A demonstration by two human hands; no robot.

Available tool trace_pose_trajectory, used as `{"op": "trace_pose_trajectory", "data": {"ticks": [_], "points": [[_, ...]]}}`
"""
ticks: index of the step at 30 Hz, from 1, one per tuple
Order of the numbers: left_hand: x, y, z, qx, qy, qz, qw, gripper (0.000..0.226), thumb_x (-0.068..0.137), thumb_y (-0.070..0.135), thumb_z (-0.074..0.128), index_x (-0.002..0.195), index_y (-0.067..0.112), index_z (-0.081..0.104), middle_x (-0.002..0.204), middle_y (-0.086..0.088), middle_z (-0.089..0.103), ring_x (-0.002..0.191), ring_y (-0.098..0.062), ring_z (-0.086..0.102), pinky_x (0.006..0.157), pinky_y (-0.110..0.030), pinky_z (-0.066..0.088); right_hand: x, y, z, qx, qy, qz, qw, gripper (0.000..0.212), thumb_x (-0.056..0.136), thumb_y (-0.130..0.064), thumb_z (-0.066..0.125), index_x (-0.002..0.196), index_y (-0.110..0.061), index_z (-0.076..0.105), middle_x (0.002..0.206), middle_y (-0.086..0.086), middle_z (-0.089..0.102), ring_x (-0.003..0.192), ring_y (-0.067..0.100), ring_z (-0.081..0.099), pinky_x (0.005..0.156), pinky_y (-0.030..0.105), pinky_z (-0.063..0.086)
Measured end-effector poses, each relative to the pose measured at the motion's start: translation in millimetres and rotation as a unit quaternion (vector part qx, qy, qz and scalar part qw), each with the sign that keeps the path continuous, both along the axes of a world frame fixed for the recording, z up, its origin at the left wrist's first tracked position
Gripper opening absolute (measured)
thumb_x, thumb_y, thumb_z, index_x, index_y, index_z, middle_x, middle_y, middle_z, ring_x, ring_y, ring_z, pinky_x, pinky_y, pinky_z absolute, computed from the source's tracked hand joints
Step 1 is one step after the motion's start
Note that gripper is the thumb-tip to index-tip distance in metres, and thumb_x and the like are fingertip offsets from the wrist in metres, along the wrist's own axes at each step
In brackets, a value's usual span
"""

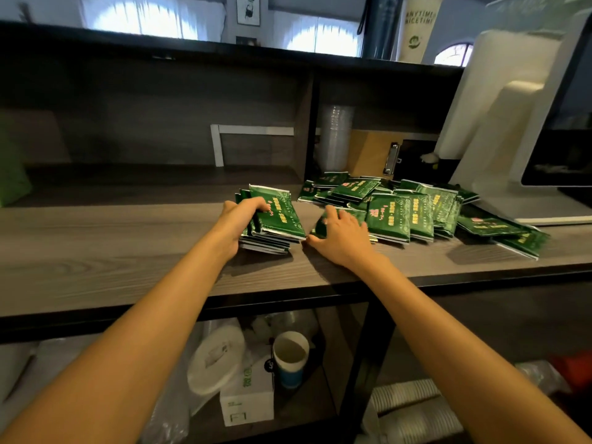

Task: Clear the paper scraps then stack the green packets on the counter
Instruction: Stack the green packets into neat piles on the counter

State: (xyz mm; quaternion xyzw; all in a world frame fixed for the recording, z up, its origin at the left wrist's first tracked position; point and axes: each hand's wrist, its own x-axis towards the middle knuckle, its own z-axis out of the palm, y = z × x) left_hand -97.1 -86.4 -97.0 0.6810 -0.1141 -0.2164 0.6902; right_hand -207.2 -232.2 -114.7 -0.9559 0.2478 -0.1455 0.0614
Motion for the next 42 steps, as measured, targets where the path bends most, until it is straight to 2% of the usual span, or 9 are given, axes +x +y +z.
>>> {"op": "trace_pose_trajectory", "data": {"ticks": [3,12,16,20,25,31,34,36,42], "points": [[5,7,1,-0.003,-0.033,0.051,0.998,0.051,0.077,0.022,0.066,0.115,0.012,0.034,0.115,-0.014,0.056,0.107,-0.029,0.058,0.094,-0.047,0.049,10,11,2,0.024,0.000,0.097,0.995,0.066,0.090,-0.047,0.052,0.141,-0.011,0.032,0.144,0.013,0.038,0.132,0.030,0.037,0.110,0.043,0.029],[46,30,4,-0.026,-0.037,0.167,0.985,0.042,0.078,0.018,0.064,0.108,0.009,0.036,0.105,-0.010,0.053,0.099,-0.025,0.055,0.093,-0.045,0.048,65,14,16,0.217,0.031,0.209,0.953,0.056,0.094,-0.036,0.052,0.142,-0.011,0.037,0.149,0.008,0.033,0.136,0.023,0.032,0.107,0.028,0.026],[57,25,11,-0.022,-0.075,0.212,0.974,0.039,0.082,0.017,0.062,0.106,0.012,0.032,0.105,-0.006,0.047,0.097,-0.023,0.046,0.083,-0.035,0.039,84,13,23,0.181,0.034,0.131,0.974,0.082,0.086,-0.050,0.058,0.146,-0.006,0.023,0.151,0.014,0.025,0.138,0.029,0.027,0.109,0.036,0.027],[63,21,4,-0.033,-0.075,0.209,0.975,0.038,0.084,0.018,0.061,0.108,0.013,0.032,0.105,-0.004,0.046,0.094,-0.019,0.045,0.078,-0.032,0.034,90,13,32,0.066,0.096,0.015,0.993,0.097,0.071,-0.072,0.058,0.135,-0.001,0.038,0.137,0.015,0.045,0.127,0.031,0.042,0.099,0.036,0.038],[69,20,3,-0.034,-0.062,0.192,0.979,0.044,0.085,0.019,0.061,0.118,0.011,0.034,0.104,-0.003,0.046,0.090,-0.017,0.046,0.074,-0.031,0.034,103,1,30,0.217,0.045,-0.001,0.975,0.088,0.074,-0.056,0.069,0.135,-0.001,0.037,0.131,0.012,0.051,0.116,0.028,0.051,0.084,0.033,0.043],[71,24,3,-0.038,-0.014,0.174,0.984,0.046,0.083,0.020,0.062,0.117,0.012,0.033,0.100,-0.006,0.052,0.086,-0.019,0.055,0.073,-0.036,0.046,113,-13,20,0.444,-0.204,-0.030,0.872,0.028,0.090,-0.010,0.052,0.117,-0.002,0.044,0.105,0.014,0.058,0.090,0.025,0.061,0.049,0.026,0.044],[67,20,3,-0.039,-0.016,0.157,0.987,0.042,0.083,0.020,0.062,0.112,0.014,0.032,0.092,-0.004,0.052,0.081,-0.016,0.054,0.065,-0.033,0.046,105,-9,30,0.579,-0.299,0.016,0.758,0.027,0.091,0.000,0.045,0.118,-0.003,0.048,0.098,0.008,0.060,0.083,0.017,0.058,0.058,0.027,0.047],[64,18,3,-0.030,-0.034,0.149,0.988,0.041,0.084,0.021,0.061,0.113,0.013,0.033,0.092,-0.002,0.050,0.087,-0.017,0.052,0.071,-0.033,0.042,98,2,33,0.620,-0.311,0.073,0.716,0.022,0.092,0.003,0.046,0.111,-0.006,0.051,0.095,0.004,0.059,0.086,0.017,0.059,0.068,0.028,0.049],[61,14,-2,-0.005,-0.047,0.143,0.989,0.054,0.087,0.022,0.056,0.131,0.008,0.029,0.121,-0.013,0.052,0.108,-0.026,0.051,0.090,-0.040,0.043,95,33,23,0.405,-0.209,0.119,0.882,0.043,0.090,-0.019,0.061,0.128,-0.004,0.049,0.122,0.011,0.060,0.097,0.016,0.061,0.073,0.025,0.054]]}}
